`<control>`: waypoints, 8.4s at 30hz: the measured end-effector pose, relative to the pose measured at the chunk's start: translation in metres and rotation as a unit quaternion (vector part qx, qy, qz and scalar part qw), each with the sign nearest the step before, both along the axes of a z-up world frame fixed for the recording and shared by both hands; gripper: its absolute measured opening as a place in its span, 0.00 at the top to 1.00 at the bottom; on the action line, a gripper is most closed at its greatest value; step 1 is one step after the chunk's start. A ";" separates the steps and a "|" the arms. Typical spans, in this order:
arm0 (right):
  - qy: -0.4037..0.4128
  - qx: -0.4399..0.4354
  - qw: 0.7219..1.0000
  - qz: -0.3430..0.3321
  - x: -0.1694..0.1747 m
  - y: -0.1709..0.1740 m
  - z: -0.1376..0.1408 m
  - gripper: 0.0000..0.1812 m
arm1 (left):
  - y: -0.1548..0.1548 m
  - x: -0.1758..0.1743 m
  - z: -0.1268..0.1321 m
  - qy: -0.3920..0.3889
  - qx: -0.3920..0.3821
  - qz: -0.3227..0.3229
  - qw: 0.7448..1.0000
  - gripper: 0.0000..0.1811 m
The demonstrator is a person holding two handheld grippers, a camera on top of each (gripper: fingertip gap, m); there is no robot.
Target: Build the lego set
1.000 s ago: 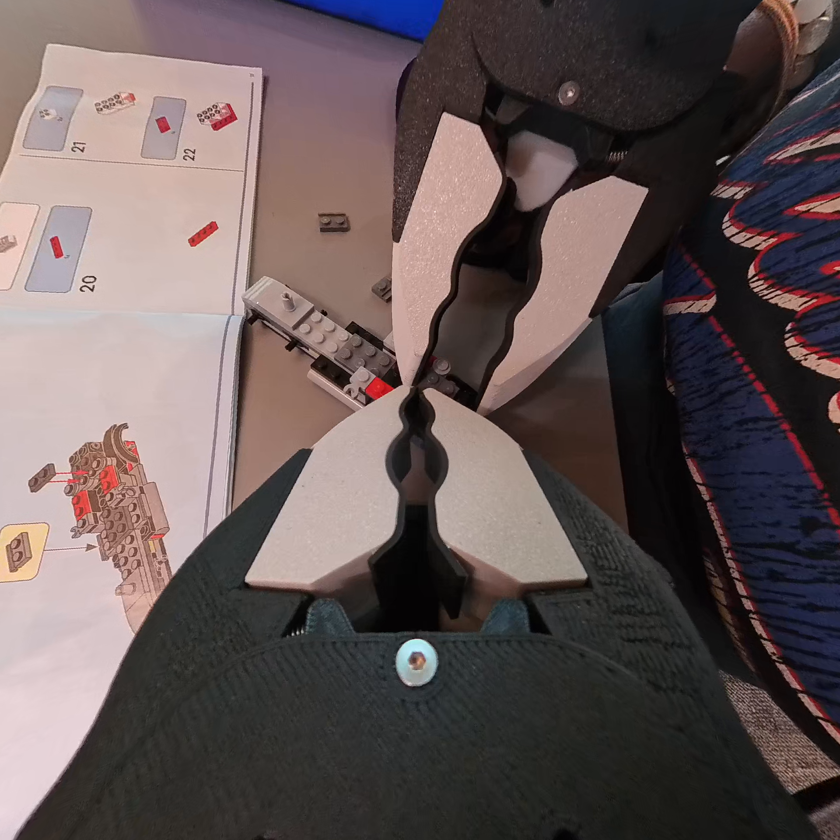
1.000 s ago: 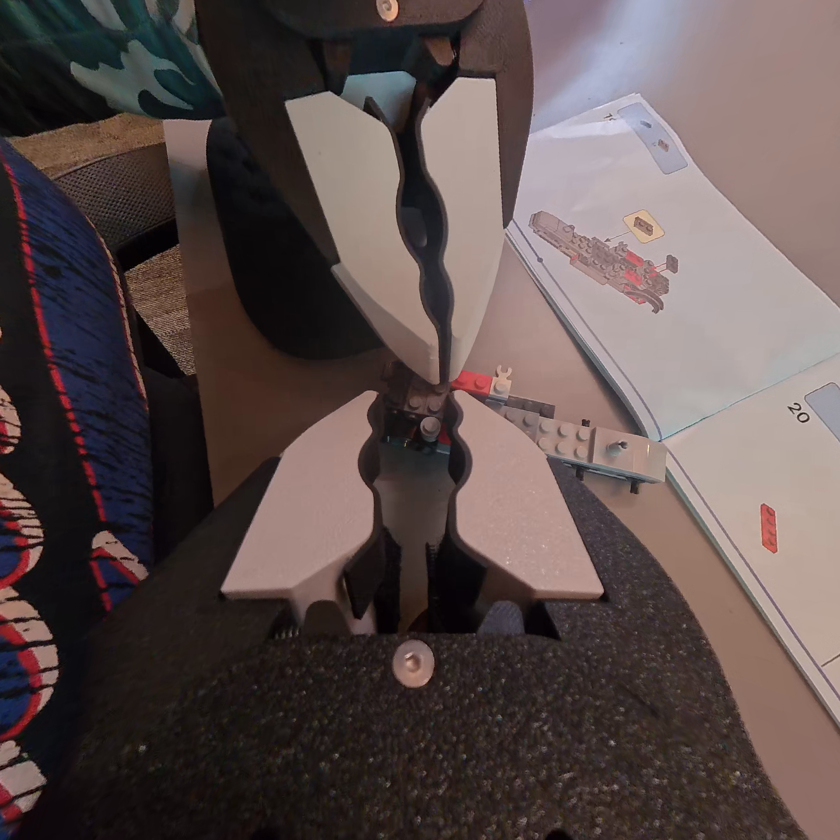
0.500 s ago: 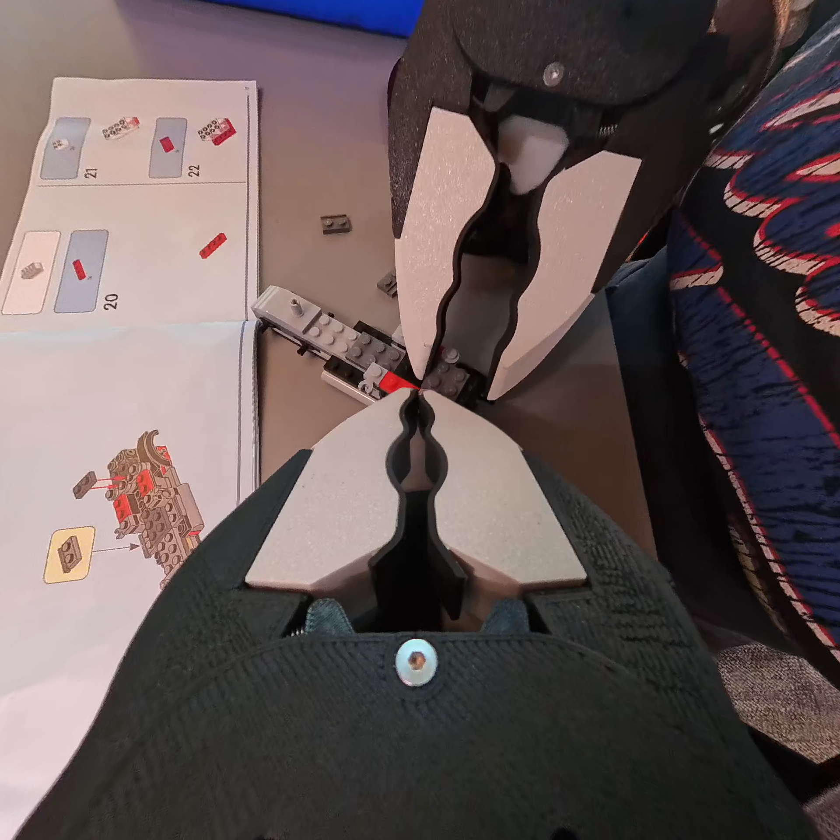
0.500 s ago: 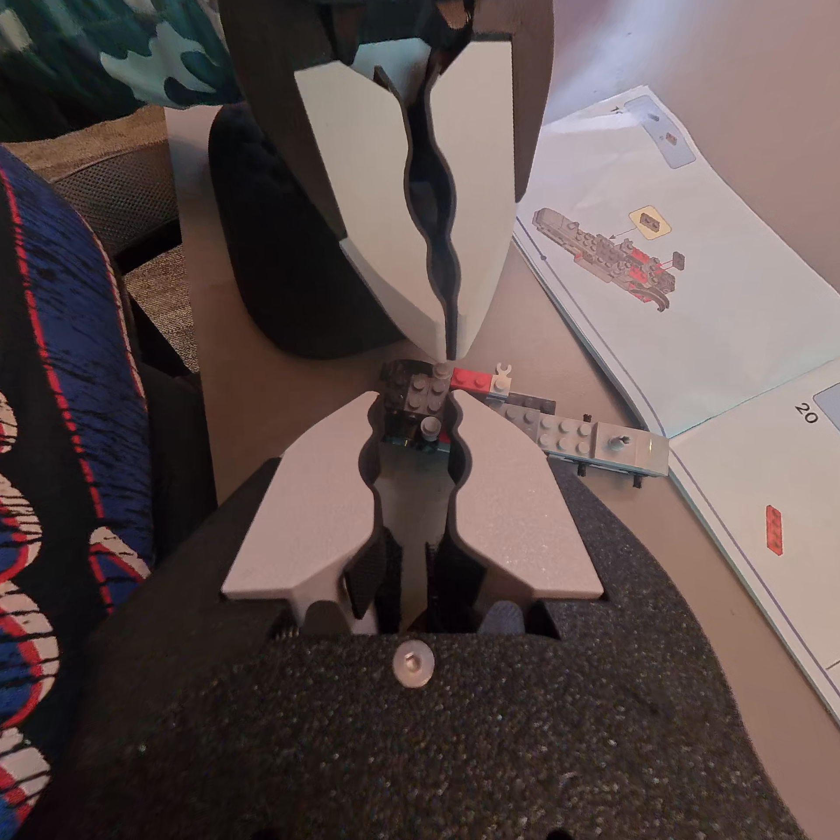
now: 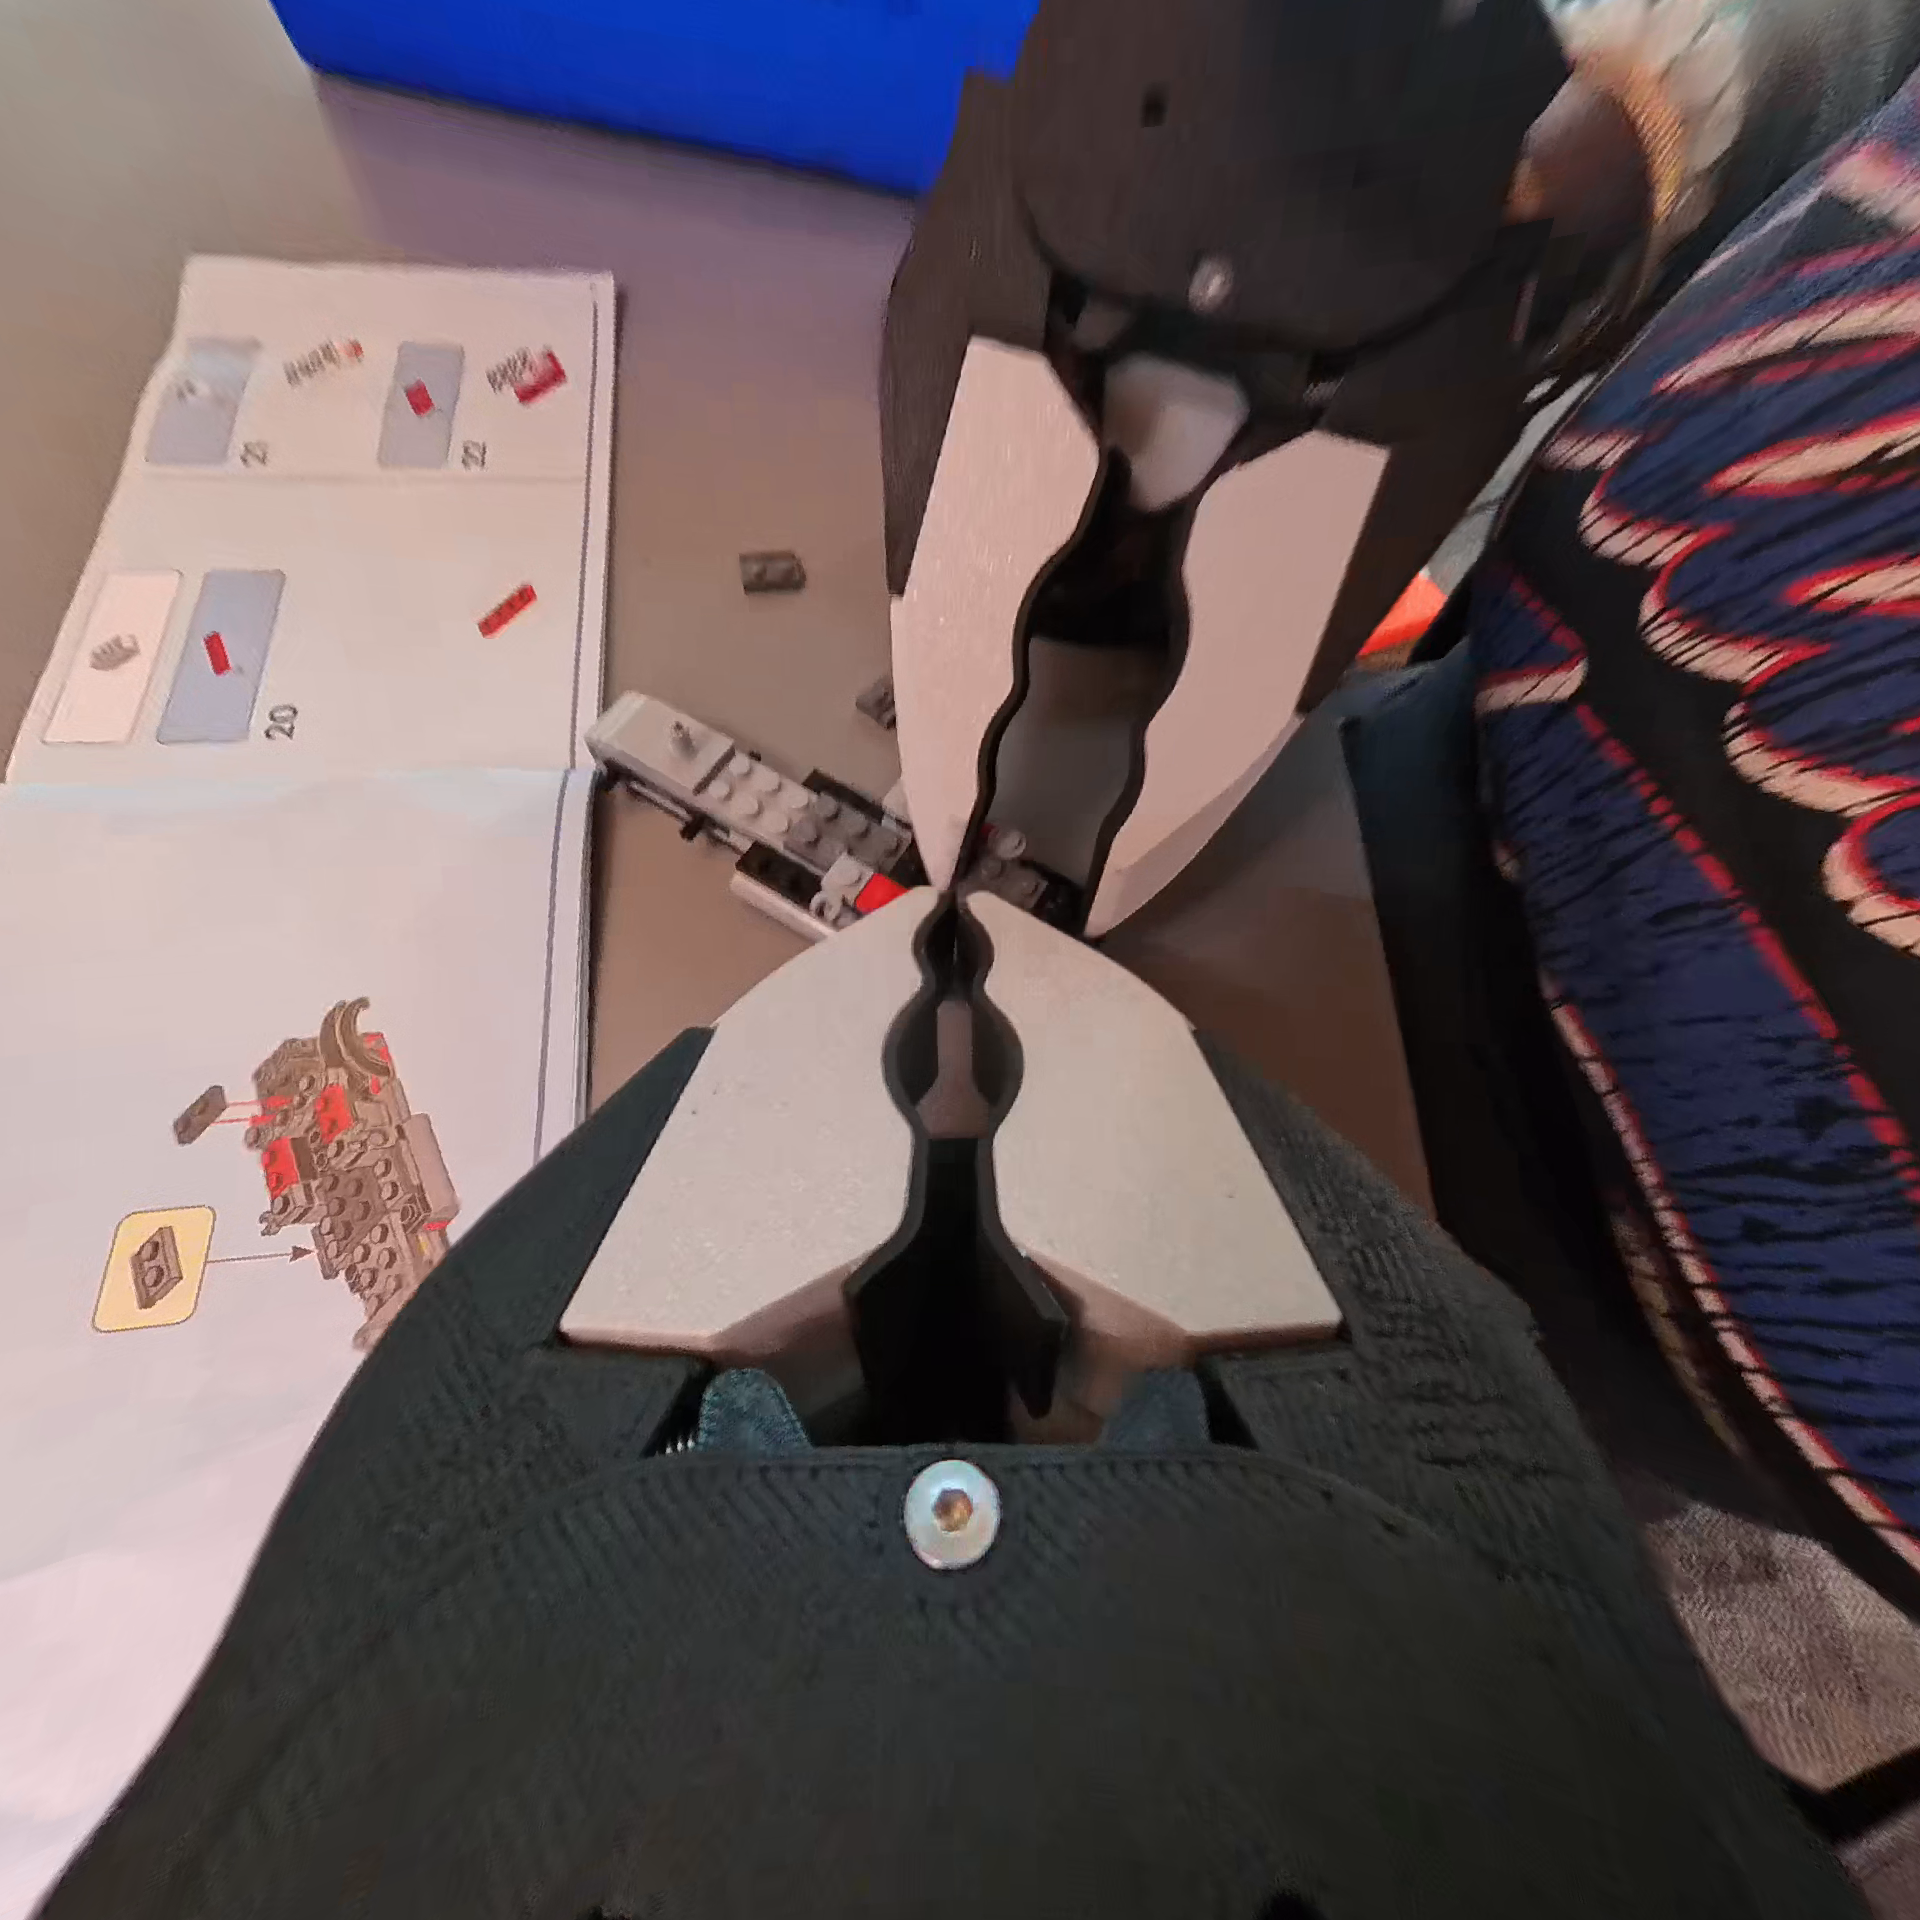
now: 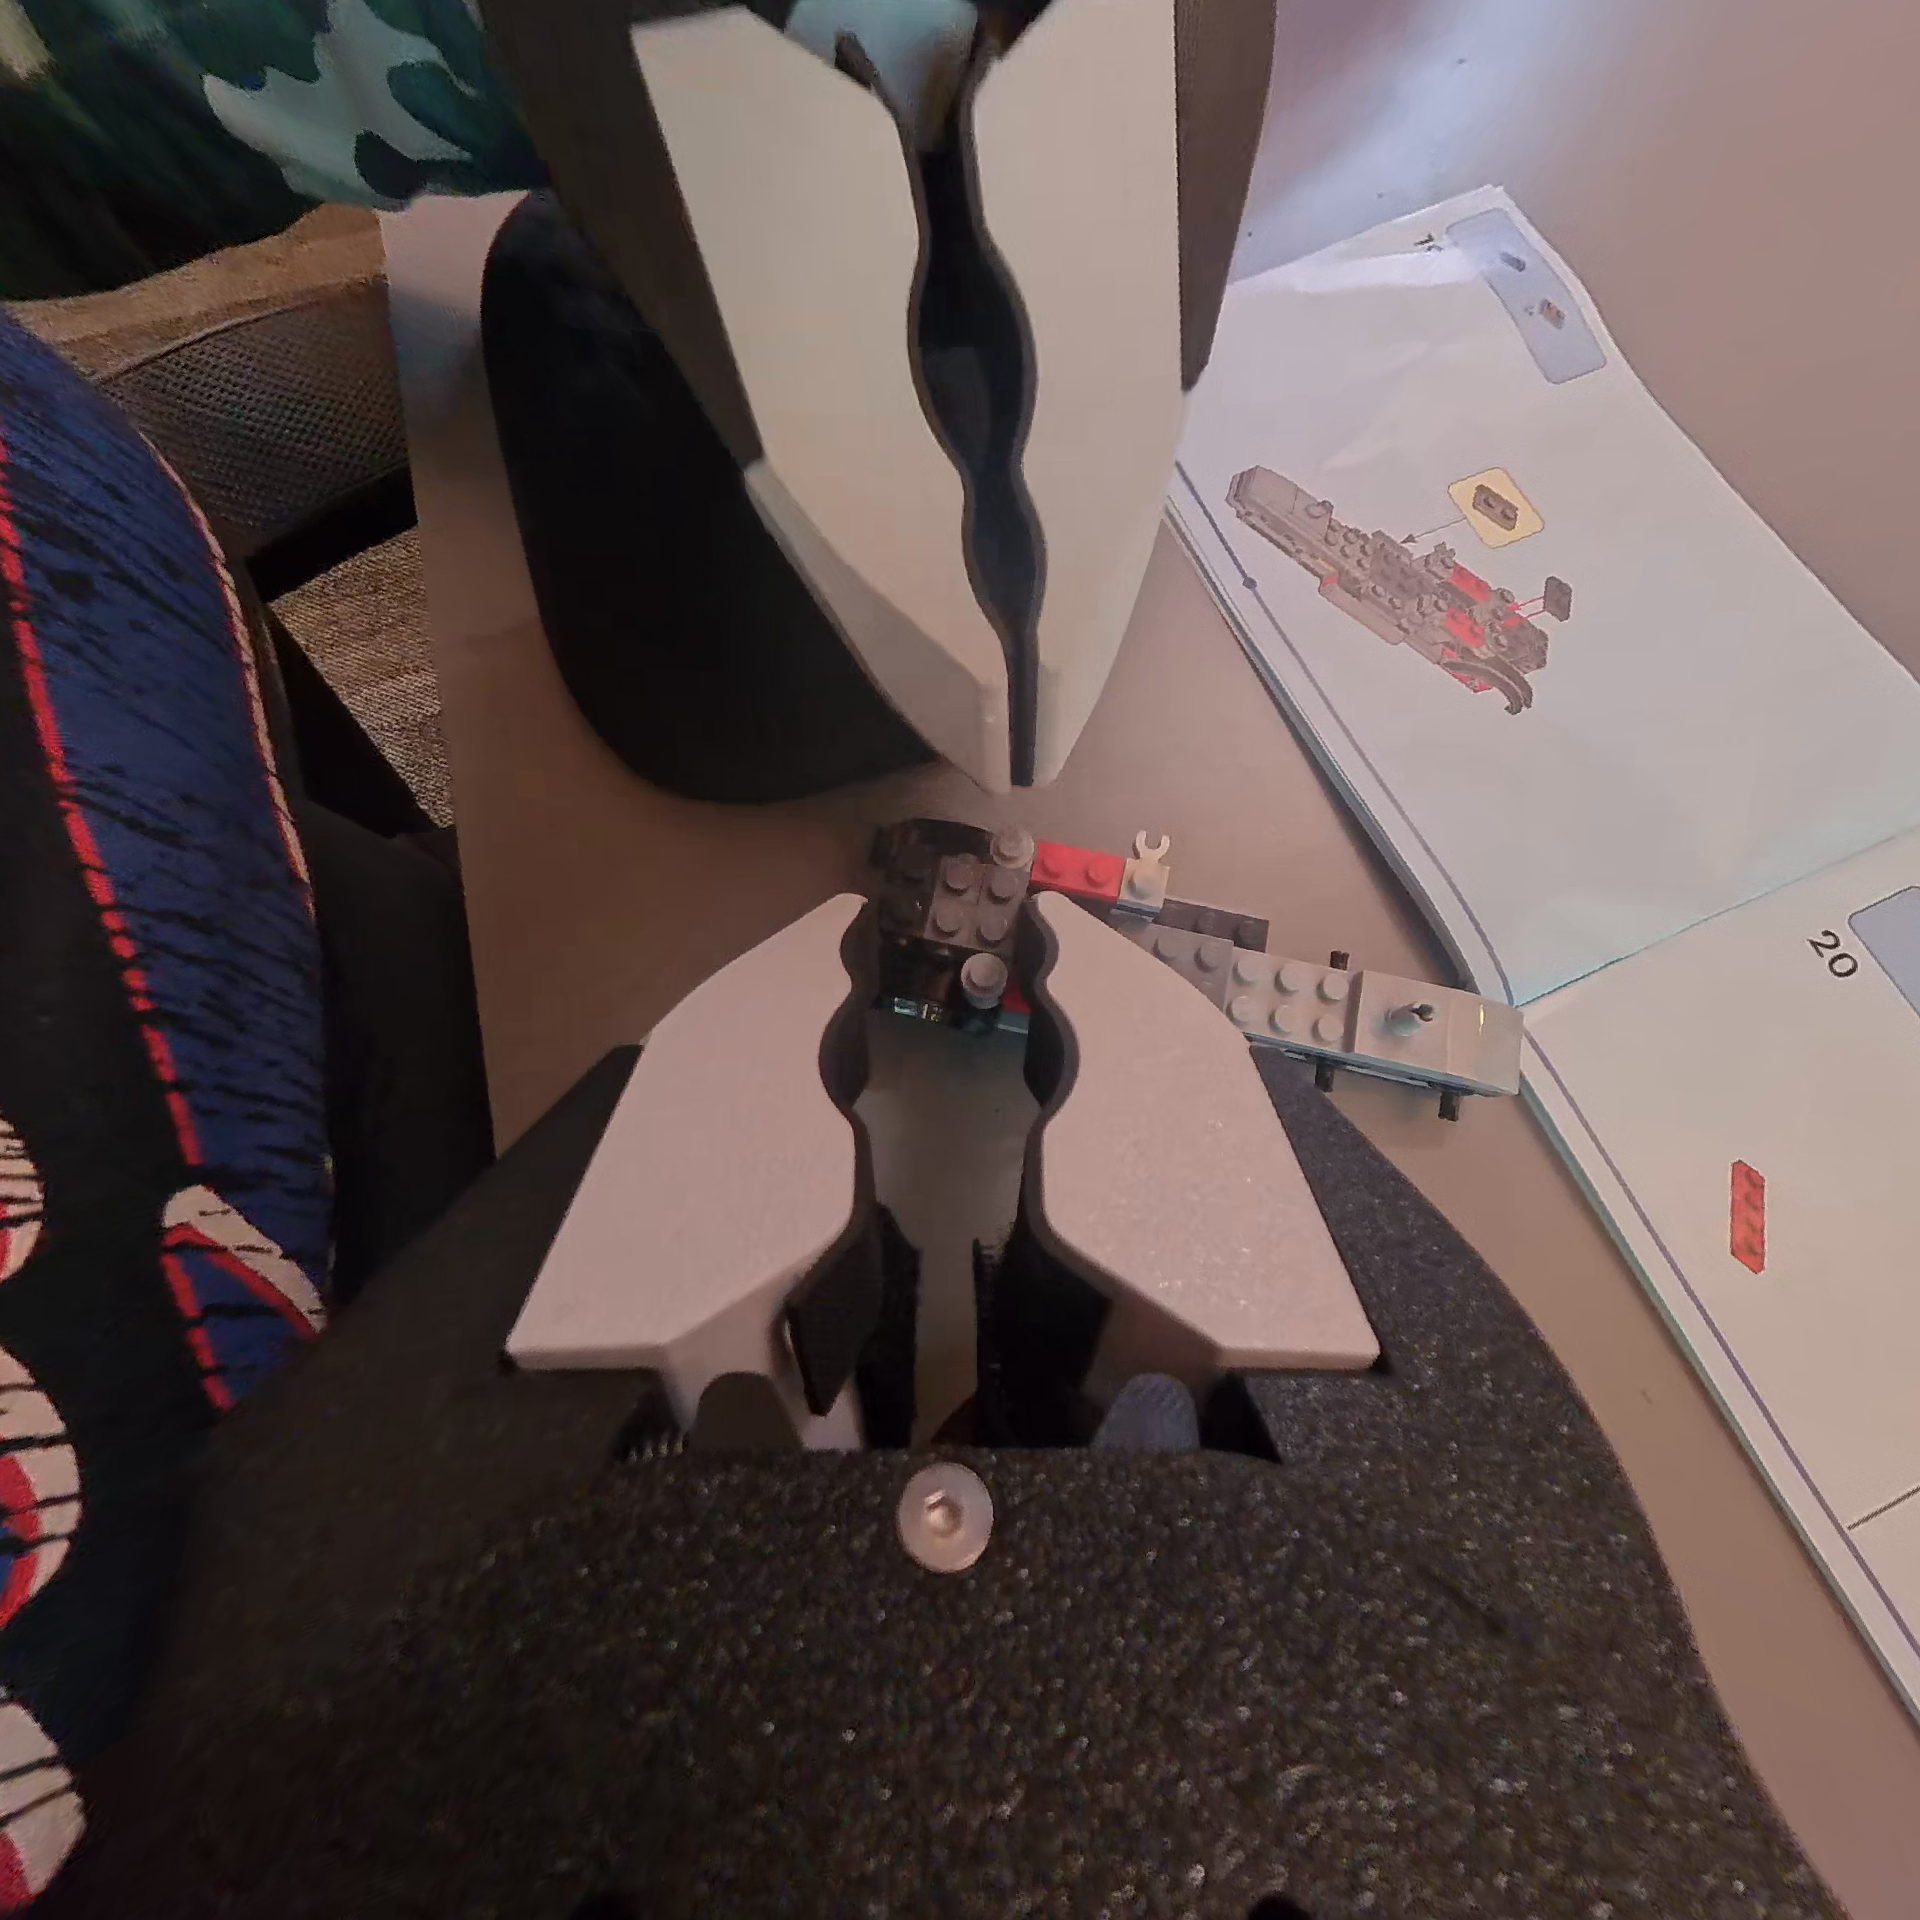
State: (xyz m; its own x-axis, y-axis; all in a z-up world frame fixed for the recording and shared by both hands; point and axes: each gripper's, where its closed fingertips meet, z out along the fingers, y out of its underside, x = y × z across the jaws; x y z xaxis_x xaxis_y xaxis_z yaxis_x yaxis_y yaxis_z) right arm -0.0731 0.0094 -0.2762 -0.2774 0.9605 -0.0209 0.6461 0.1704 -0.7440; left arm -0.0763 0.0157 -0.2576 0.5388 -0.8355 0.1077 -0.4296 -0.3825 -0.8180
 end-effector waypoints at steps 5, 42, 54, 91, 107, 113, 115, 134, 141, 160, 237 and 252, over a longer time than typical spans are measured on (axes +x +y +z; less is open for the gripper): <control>0.003 -0.001 1.000 -0.001 -0.001 0.001 -0.001 0.86 | 0.002 0.006 0.001 -0.024 -0.002 0.008 1.000 1.00; 0.002 -0.018 1.000 0.012 0.000 0.001 0.001 0.86 | 0.004 0.007 -0.013 -0.015 -0.043 0.010 0.999 0.99; -0.028 -0.015 0.999 0.016 0.005 -0.001 0.002 0.86 | 0.003 0.008 -0.013 0.018 -0.031 0.013 0.999 0.99; 0.049 -0.090 0.995 0.011 0.008 0.008 0.039 0.77 | -0.002 -0.010 0.021 0.003 -0.006 0.056 0.998 0.93; -0.020 -0.019 0.997 0.074 0.044 0.036 0.007 0.87 | -0.007 -0.001 -0.026 0.106 -0.045 0.060 0.992 0.82; 0.030 0.026 0.984 0.172 0.021 0.023 0.012 0.73 | -0.008 -0.004 -0.027 0.124 -0.005 -0.024 0.992 0.86; 0.017 0.045 0.975 0.218 0.016 0.024 0.008 0.65 | -0.008 -0.004 -0.027 0.122 -0.004 -0.049 0.991 0.86; -0.067 0.092 0.985 0.130 -0.015 0.055 -0.024 0.77 | 0.015 -0.029 -0.007 0.030 0.031 0.101 0.994 0.69; -0.044 0.024 0.996 0.069 -0.023 0.050 -0.012 0.77 | 0.017 -0.031 -0.031 0.079 -0.022 0.108 0.991 0.74; -0.101 -0.024 0.993 0.051 0.073 0.074 -0.001 0.90 | 0.017 -0.032 -0.030 0.066 -0.025 0.111 0.991 0.78; 0.223 0.245 0.905 0.265 -0.005 0.019 0.098 0.87 | 0.020 0.010 0.077 -0.503 -0.104 0.210 0.832 0.98; 0.327 0.436 0.834 0.085 -0.031 0.028 0.106 0.91 | 0.029 -0.025 0.090 -0.704 -0.116 0.278 0.643 0.98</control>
